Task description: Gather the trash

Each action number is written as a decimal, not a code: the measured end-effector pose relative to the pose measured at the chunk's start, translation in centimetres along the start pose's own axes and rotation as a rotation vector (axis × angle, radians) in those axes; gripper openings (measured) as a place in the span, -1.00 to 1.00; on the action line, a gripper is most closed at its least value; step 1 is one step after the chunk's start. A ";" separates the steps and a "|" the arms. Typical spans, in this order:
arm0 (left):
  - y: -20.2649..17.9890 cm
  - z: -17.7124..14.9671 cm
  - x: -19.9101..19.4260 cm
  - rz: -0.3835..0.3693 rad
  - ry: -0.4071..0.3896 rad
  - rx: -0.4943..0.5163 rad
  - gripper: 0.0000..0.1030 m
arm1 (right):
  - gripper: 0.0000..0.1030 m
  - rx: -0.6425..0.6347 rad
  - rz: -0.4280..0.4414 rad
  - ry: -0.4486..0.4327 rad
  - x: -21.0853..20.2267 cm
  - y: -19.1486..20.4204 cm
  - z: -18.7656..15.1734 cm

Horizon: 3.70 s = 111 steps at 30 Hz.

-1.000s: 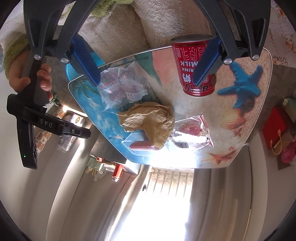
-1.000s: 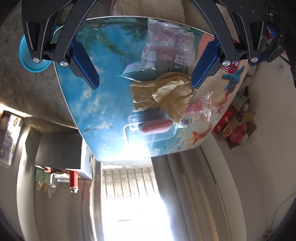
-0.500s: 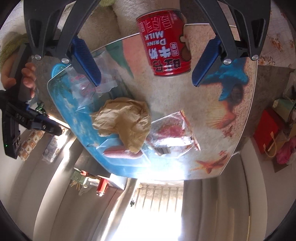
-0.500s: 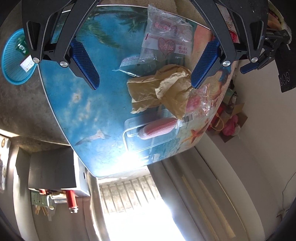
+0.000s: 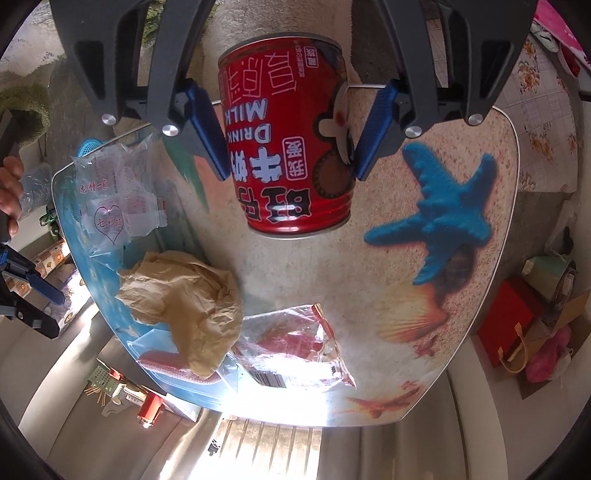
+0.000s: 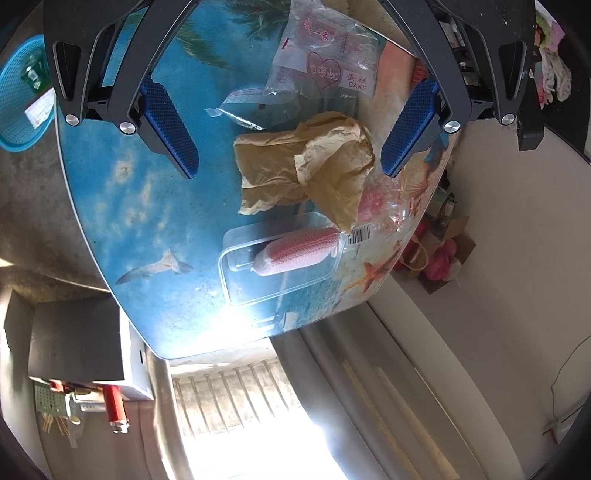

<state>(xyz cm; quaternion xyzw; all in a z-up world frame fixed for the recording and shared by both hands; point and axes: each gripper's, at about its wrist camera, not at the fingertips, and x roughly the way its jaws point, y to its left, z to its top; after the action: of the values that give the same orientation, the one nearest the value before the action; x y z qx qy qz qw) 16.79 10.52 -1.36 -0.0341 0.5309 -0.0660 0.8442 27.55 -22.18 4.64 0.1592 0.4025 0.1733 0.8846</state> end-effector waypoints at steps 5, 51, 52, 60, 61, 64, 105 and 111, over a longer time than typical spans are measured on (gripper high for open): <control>0.0 0.7 0.4 -0.013 -0.018 -0.007 0.28 | 0.59 -0.215 -0.031 -0.004 1.0 2.3 1.9; 0.3 0.8 0.9 -0.069 -0.069 -0.014 0.28 | -0.47 -0.970 -0.261 -0.007 9.7 7.3 2.6; 0.2 0.8 0.8 -0.069 -0.070 -0.014 0.28 | -0.47 -0.950 -0.249 -0.006 9.4 7.2 2.8; 0.2 0.7 0.8 -0.068 -0.071 -0.015 0.28 | -0.42 -0.838 -0.150 0.070 9.2 6.6 3.3; 0.2 0.7 0.8 -0.069 -0.070 -0.016 0.28 | -0.40 -0.821 -0.136 0.076 9.2 6.5 3.4; 0.3 0.8 0.8 -0.070 -0.070 -0.019 0.28 | -0.39 -0.790 -0.117 0.087 9.2 6.4 3.7; 0.2 0.7 0.9 -0.075 -0.070 -0.010 0.28 | 0.00 -0.741 -0.099 0.164 12.4 6.7 3.2; 0.4 0.8 1.1 -0.080 -0.066 -0.010 0.28 | -0.16 -0.672 -0.084 0.130 11.3 6.0 4.4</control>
<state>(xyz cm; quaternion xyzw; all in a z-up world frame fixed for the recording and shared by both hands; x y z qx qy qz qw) 17.98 10.71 -2.07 -0.0617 0.5011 -0.0961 0.8578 36.83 -12.51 2.49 -0.1691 0.3845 0.2695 0.8666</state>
